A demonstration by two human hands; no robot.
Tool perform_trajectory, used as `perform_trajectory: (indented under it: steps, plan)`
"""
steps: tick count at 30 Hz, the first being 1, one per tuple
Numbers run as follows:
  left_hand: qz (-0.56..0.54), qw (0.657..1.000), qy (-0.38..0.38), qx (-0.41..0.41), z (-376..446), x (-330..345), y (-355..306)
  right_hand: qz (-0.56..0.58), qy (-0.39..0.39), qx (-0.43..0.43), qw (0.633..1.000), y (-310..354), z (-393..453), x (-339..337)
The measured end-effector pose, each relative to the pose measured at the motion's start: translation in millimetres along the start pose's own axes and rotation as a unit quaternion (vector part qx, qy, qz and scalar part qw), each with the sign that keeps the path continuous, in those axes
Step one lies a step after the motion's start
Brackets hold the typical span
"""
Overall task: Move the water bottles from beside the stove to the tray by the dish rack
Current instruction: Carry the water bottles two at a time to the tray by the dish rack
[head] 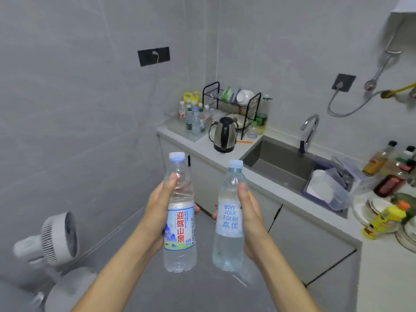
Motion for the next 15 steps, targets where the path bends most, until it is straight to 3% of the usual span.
perform_trajectory:
  steps: [6,9,15]
  plan:
    - [-0.012,0.992,-0.127,0.021,89.8,-72.5,-20.9,-0.029,0.090,0.057,0.994,-24.7,131.7,72.9]
    - [-0.006,0.990,-0.141,0.026,147.6,-97.1,-23.5,-0.048,0.110,0.071,0.990,-40.4,198.6,104.9]
    - [0.025,0.989,-0.143,0.034,296.3,-137.3,-47.1,-0.101,0.092,0.014,0.991,-31.8,342.7,150.5]
Point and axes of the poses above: each hand's wrist, its own z-axis towards the middle knuckle, its own x-axis out of the palm, y = z × x, the point moved 7 cm from there along z, towards the middle knuckle, and after that the axes turned 6 degrees about z, right-handed, at the moved point
